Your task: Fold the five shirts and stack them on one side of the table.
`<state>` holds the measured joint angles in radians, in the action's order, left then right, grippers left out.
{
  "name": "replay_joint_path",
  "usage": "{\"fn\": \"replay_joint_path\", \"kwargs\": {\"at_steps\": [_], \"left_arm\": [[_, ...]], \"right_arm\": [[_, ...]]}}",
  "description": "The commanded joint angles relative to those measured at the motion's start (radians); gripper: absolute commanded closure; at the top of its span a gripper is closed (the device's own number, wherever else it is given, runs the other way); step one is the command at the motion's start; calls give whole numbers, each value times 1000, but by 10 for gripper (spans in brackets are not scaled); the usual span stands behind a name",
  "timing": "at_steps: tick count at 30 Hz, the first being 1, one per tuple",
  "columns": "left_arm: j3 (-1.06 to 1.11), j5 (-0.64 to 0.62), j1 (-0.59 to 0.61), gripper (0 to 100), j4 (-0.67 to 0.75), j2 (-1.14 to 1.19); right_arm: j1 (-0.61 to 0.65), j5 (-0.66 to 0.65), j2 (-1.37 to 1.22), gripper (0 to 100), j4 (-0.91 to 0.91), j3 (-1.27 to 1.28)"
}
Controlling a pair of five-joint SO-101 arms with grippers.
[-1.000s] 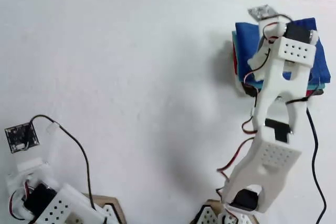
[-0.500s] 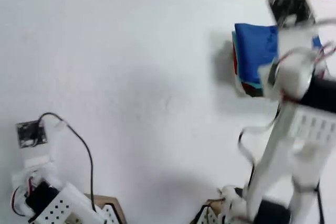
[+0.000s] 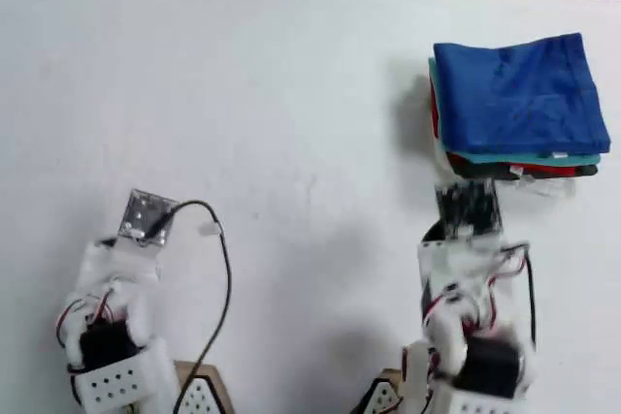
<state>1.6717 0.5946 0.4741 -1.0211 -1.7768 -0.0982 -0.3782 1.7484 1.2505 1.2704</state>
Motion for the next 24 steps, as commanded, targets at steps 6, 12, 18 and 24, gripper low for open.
{"fn": "replay_joint_path", "kwargs": {"at_steps": [6, 12, 18, 24], "left_arm": [[22, -6, -11, 973, 23, -2], [16, -9, -14, 973, -115, -3], [21, -402, -184, 973, -144, -3], [22, -862, -384, 973, -252, -3]], "right_arm": [[7, 11, -5, 978, -24, 187], [8, 12, 54, 978, -61, 391], [13, 192, 48, 978, -41, 422], [166, 463, 48, 978, 18, 420]]}}
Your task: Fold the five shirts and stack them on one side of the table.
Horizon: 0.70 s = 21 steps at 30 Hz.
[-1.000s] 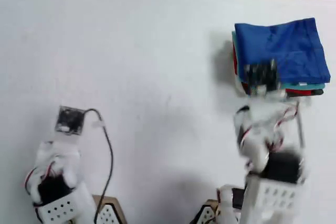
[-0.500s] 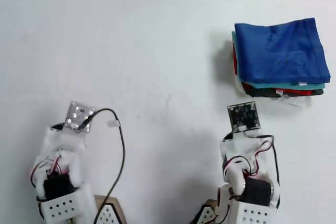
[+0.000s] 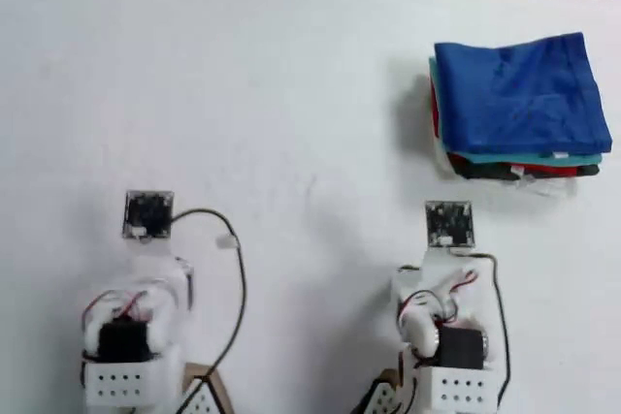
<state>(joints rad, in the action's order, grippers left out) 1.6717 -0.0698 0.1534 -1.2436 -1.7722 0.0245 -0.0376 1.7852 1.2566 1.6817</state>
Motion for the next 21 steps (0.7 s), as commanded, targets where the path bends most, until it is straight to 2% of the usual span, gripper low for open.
{"fn": "replay_joint_path", "kwargs": {"at_steps": [1, 3, 8, 10, 21], "left_arm": [[22, -204, -63, 973, -29, -8], [22, -169, -61, 973, -28, -8], [22, 78, -61, 973, -18, -8], [22, 132, -61, 973, -20, -8], [22, 138, -63, 973, -21, -8]], "right_arm": [[54, 137, 12, 978, 12, 11], [56, 121, 12, 978, 12, 11], [56, -40, 12, 978, 12, 11], [54, -46, 12, 978, 12, 11], [53, -46, 12, 978, 12, 11]]}}
